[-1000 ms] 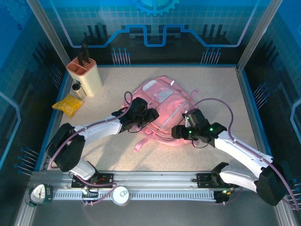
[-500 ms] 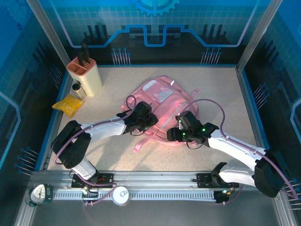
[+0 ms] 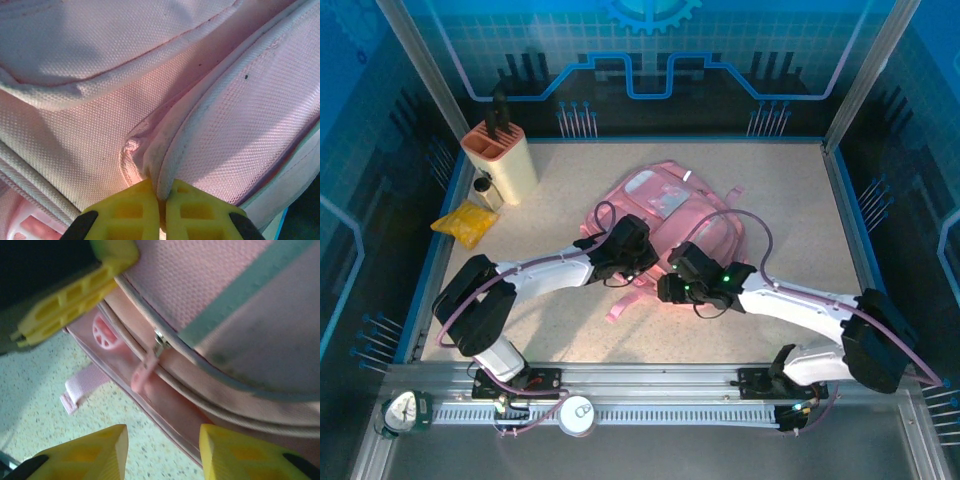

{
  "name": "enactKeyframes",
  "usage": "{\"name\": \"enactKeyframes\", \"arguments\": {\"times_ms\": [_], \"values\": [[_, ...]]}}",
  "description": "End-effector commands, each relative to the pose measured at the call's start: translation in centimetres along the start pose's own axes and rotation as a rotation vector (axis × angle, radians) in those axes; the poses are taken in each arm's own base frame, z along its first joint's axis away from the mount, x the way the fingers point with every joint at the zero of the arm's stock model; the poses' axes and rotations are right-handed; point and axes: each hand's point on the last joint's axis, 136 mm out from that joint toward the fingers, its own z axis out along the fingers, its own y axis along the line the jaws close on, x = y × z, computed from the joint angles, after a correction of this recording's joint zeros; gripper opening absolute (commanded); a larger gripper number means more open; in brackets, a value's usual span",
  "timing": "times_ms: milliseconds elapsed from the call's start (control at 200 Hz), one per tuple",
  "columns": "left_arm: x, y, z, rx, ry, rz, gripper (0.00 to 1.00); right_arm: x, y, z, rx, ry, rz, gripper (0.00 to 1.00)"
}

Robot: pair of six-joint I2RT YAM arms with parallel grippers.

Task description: Pack the student bag

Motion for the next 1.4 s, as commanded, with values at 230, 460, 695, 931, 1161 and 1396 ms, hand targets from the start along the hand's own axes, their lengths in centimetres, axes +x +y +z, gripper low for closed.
{"name": "enactKeyframes", "arguments": {"times_ms": [230, 460, 695, 931, 1161, 1396], "values": [[0.5, -1.8, -0.4, 0.061, 0.008, 0.019, 0.02, -2.5, 2.1, 1.7, -0.006, -0.126, 0.104, 0.38], [0.7, -1.8, -0.2, 0.064, 0.022, 0.019, 0.01, -3.8, 0.5, 4.0, 0.063, -0.134, 0.144, 0.31], [0.5, -1.6, -0.3, 0.056, 0.008, 0.024, 0.01, -3.8, 0.1, 4.2, 0.117, -0.15, 0.1, 0.16], [0.1, -0.9, -0.4, 0.024, -0.014, 0.033, 0.0, -3.0, -0.7, 3.4, 0.137, -0.153, 0.087, 0.02], [-1.7, 1.3, -0.6, -0.008, -0.045, 0.019, 0.0, -1.3, -3.5, 1.5, 0.224, -0.139, 0.043, 0.0], [-3.8, 2.9, -1.6, -0.044, -0.069, 0.046, 0.0, -0.7, -6.9, -1.2, 0.294, -0.166, -0.062, 0.0]]}}
